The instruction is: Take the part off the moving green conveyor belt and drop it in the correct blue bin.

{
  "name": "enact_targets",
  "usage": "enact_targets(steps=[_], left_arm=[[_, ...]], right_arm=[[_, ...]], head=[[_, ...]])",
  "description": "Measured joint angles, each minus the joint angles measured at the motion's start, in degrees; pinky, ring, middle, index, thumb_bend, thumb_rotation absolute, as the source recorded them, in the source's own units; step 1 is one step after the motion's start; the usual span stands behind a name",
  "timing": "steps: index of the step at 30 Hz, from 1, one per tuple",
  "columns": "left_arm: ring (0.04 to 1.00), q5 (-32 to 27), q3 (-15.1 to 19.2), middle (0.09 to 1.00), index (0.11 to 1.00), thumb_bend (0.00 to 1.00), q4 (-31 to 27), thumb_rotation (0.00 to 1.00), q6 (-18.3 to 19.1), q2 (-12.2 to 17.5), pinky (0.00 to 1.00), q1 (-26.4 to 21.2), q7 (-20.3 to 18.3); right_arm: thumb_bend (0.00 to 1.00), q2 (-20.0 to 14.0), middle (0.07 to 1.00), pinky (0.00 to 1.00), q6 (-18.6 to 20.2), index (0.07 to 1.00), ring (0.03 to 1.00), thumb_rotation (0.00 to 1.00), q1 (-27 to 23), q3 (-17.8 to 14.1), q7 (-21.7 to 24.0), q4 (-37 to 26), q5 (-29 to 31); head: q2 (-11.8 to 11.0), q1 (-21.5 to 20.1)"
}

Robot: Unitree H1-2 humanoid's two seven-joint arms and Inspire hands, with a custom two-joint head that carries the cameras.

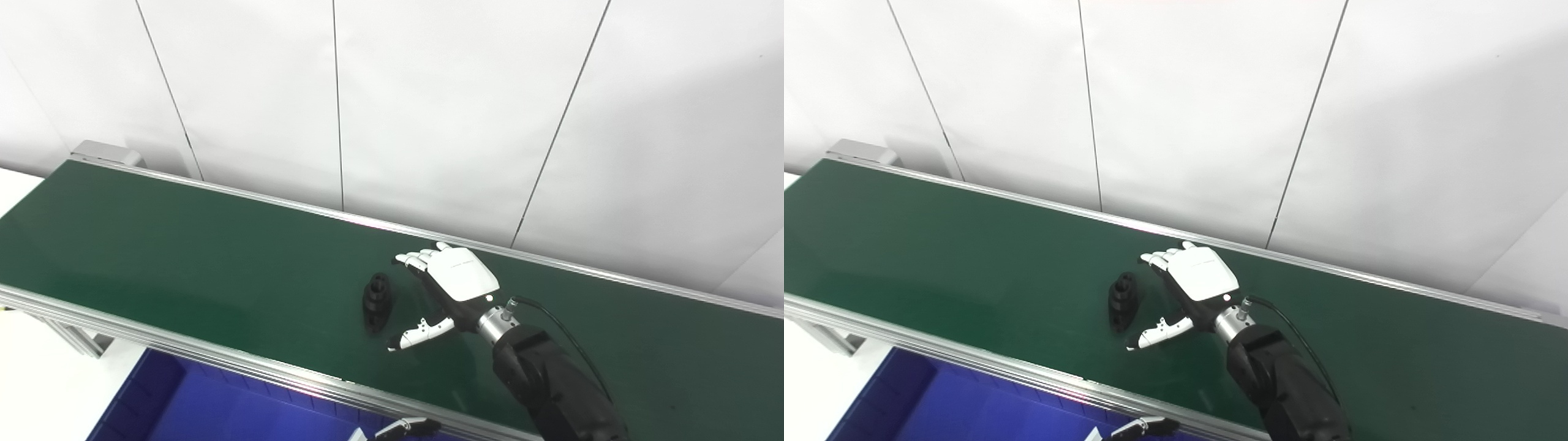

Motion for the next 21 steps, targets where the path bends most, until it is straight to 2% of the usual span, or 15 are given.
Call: enact_targets(steps=[9, 21], left_arm=[[0.830, 0.1, 0.2, 0.834, 0.823, 1.00, -0.2, 0.93, 0.0, -0.1, 0.78, 0.1, -0.1], [0.833, 1.0, 1.1, 0.836, 0.823, 1.00, -0.4, 0.92, 0.0, -0.5, 0.78, 0.5, -0.8]], right_arm=[[1.00, -0.1, 0.888, 1.00, 0.1, 0.877, 0.938, 0.89, -0.5, 0.0, -0.4, 0.8, -0.5], [1.00, 0.0, 0.883, 1.00, 0.1, 0.875, 0.917, 0.90, -0.7, 0.4, -0.5, 1.7, -0.5]], head=[[0.2, 0.4], [0.5, 1.0]])
